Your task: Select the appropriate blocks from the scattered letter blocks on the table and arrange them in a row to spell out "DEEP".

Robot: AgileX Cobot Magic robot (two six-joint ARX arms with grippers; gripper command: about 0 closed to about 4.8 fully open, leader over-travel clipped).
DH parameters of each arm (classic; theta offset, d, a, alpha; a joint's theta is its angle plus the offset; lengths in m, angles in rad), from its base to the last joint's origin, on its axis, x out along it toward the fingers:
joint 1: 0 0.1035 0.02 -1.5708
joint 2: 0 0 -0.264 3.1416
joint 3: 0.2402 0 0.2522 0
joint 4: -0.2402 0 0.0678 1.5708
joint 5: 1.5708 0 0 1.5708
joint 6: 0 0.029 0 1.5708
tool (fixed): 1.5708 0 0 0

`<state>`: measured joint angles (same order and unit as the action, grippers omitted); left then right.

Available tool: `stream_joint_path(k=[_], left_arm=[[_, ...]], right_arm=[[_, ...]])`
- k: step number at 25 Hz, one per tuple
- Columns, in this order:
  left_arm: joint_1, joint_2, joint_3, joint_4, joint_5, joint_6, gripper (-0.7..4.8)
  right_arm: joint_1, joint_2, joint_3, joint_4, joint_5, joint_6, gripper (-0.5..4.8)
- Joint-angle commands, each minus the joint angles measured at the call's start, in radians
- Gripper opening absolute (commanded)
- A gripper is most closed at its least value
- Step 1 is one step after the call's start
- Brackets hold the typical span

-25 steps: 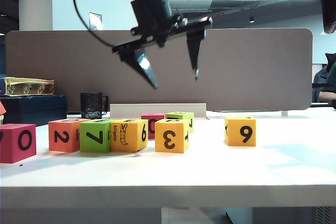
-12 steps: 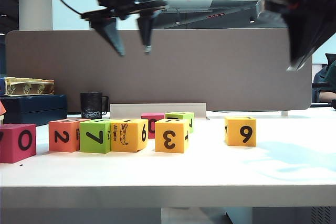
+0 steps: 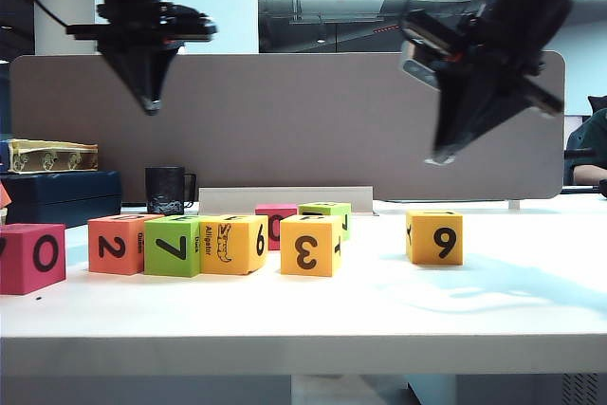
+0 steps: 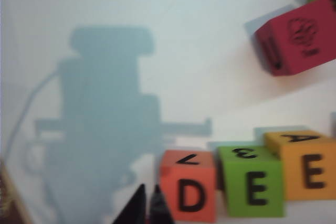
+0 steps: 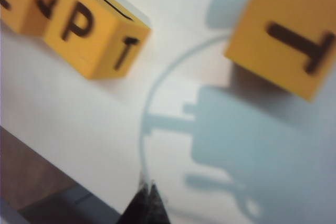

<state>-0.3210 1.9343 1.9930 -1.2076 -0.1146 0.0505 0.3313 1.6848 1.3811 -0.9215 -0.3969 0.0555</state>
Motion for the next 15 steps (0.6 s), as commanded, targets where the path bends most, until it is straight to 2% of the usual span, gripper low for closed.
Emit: stream_joint_path(k=[1,5,9,10,11,15], left_arm=[[0.040,-0.009,0.002,-0.010,-0.022,0.023,-0.06],[0.077,-0.009,0.002,-0.024,-0.013,0.031,-0.06],[0.129,-0.011,0.002,-0.034,0.150,0.047,-0.06],[0.153,-0.012,0.002,-0.032,0.230,0.047,-0.06],[0.164,-0.012,0.002,-0.031,0.252,0.047,-0.06],[0.222,-0.012,0.002,-0.035,0.250,0.039,-0.06]], right_arm=[[0.032,0.016,0.004,0.086,-0.024,0.005,-0.02],[0.064,0.044,0.004,0.133,-0.021,0.005,-0.02],[0.077,0.088,0.004,0.166,-0.021,0.032,-0.02],[0.077,0.108,0.004,0.171,-0.014,0.048,-0.02],[0.077,0.120,0.004,0.171,-0.003,0.050,-0.02],[0.079,0.166,0.004,0.187,0.032,0.050,-0.02]])
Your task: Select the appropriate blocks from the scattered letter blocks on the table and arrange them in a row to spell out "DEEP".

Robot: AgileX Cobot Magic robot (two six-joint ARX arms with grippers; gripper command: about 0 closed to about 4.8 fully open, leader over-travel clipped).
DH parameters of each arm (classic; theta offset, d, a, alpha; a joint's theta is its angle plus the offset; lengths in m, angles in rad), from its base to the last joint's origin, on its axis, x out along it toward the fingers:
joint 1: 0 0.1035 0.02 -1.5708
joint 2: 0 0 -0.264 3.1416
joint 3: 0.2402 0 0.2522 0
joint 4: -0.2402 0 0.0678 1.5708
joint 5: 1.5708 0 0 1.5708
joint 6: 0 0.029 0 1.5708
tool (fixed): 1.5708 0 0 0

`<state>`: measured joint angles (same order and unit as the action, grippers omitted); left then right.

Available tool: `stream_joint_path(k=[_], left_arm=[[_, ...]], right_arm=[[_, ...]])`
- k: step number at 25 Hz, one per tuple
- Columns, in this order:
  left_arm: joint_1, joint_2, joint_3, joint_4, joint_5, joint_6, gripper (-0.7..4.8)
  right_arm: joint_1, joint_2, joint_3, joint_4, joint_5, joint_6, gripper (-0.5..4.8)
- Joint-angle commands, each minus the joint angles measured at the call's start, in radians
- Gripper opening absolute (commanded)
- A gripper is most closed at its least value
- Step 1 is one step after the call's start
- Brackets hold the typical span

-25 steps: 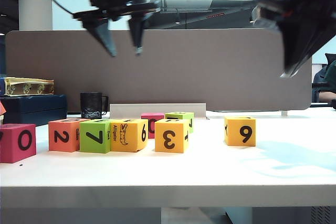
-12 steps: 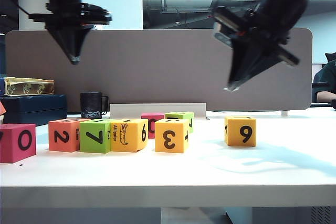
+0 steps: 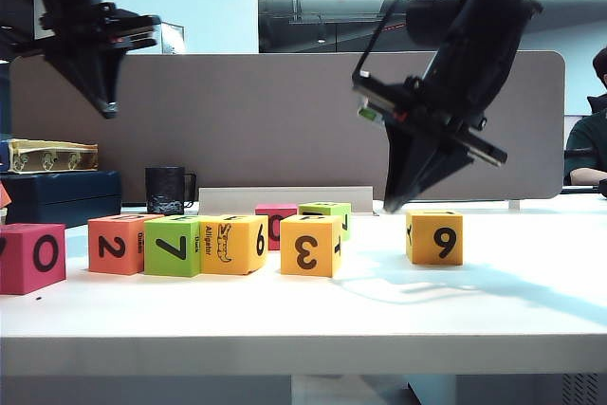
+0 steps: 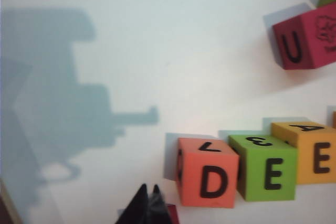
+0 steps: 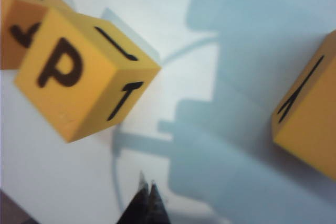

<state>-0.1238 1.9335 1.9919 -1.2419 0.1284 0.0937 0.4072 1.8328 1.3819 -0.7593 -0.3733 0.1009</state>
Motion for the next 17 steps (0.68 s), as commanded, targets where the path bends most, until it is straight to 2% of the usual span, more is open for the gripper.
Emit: stream_joint_path(k=[1,6,17], left_arm=[[0.034,-0.011,0.003,-0.002,0.007,-0.005,-0.06],[0.072,-0.011,0.003,0.002,0.006,-0.023,-0.06],[0.074,0.008,-0.010,-0.009,-0.021,-0.024,-0.06]], right_arm=[[0.005,0.025,0.003,0.033,0.008,0.006,-0.02],[0.024,0.058,0.003,0.105,0.009,0.012,-0.02],[0.074,0.107,0.005,0.196,0.015,0.032,-0.02]])
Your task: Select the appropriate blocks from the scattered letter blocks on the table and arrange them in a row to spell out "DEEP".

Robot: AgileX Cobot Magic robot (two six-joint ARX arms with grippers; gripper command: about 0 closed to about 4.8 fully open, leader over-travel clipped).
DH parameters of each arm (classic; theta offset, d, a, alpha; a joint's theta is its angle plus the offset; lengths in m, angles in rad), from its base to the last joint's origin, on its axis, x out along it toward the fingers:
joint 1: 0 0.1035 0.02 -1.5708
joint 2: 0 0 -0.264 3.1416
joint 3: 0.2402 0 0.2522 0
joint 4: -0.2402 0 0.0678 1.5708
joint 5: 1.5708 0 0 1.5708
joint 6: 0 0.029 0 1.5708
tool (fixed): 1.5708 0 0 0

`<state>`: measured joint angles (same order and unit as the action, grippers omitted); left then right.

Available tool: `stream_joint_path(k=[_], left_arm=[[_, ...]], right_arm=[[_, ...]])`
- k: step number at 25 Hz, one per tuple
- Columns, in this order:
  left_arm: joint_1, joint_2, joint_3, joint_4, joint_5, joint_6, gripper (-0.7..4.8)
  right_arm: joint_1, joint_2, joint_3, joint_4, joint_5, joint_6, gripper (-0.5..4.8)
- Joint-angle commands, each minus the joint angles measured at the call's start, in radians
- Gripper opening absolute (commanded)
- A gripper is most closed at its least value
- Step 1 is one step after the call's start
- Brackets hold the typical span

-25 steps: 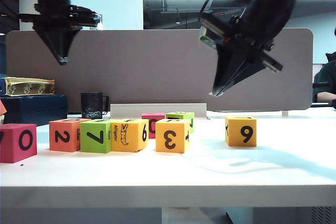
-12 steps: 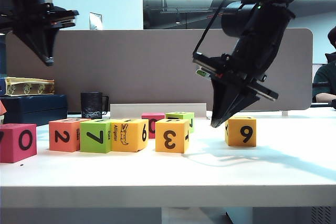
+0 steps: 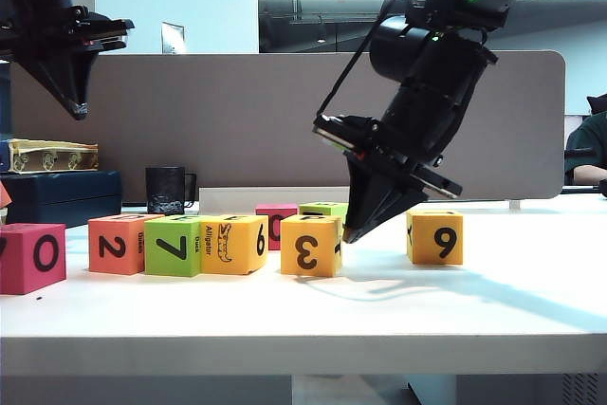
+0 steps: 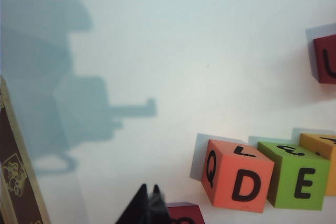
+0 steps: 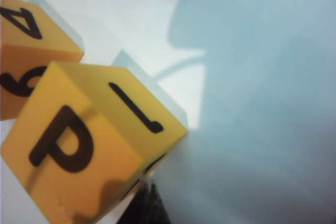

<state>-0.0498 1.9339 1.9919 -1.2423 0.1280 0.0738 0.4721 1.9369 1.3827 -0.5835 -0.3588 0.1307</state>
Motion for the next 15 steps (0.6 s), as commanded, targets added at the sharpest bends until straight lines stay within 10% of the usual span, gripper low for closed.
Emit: stream_joint_path(k=[1,15], left_arm=[[0.000,0.008,-0.020,-0.006,-0.024,-0.004,-0.06],[-0.003,0.013,-0.352,0.161,0.000,-0.003,-0.06]], right_arm=[[0.009,0.003,0.003,0.025,0.000,0.002,-0.02],[0.023,0.003,0.003,0.045,0.001,0.004,-0.02]])
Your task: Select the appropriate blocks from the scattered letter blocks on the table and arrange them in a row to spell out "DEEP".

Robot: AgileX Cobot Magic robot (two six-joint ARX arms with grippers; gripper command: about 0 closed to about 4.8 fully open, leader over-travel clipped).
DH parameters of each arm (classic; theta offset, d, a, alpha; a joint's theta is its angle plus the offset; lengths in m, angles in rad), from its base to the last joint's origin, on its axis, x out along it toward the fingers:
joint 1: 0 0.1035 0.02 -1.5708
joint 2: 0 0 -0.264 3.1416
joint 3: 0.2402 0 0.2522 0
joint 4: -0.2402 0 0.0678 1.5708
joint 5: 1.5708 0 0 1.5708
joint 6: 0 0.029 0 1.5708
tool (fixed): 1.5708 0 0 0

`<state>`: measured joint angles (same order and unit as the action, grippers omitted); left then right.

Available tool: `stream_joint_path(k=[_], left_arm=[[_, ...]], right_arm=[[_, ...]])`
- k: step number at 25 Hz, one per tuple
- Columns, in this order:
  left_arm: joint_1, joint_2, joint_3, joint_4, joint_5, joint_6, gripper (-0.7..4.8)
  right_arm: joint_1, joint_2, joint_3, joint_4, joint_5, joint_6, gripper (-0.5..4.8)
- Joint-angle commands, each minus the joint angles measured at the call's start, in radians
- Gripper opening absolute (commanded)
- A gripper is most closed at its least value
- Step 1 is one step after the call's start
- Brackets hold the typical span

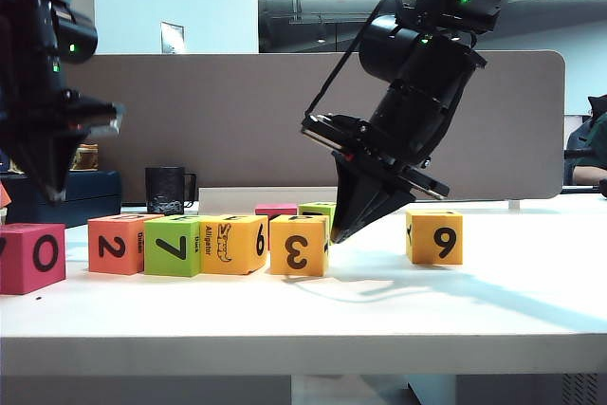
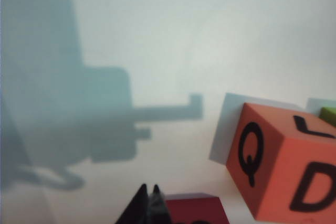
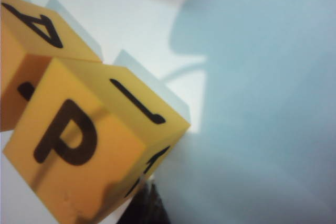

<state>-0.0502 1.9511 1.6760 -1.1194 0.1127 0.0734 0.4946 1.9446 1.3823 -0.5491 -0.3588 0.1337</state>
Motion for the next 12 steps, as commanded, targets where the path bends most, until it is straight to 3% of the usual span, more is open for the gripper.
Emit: stream_joint_path(k=[1,6,12], left_arm=[[-0.006,-0.005,-0.056,0.056,0.032,-0.003,-0.06],[-0.024,-0.005,-0.126,0.146,0.115,-0.003,-0.06],[-0.066,-0.005,-0.185,0.202,0.139,-0.005,-0.06]], right_arm=[[0.000,-0.005,0.004,0.011,0.000,0.002,-0.02],[0.000,-0.005,0.004,0.013,0.001,0.001,-0.02],[0.001,-0.005,0.004,0.007,0.000,0.002,-0.02]])
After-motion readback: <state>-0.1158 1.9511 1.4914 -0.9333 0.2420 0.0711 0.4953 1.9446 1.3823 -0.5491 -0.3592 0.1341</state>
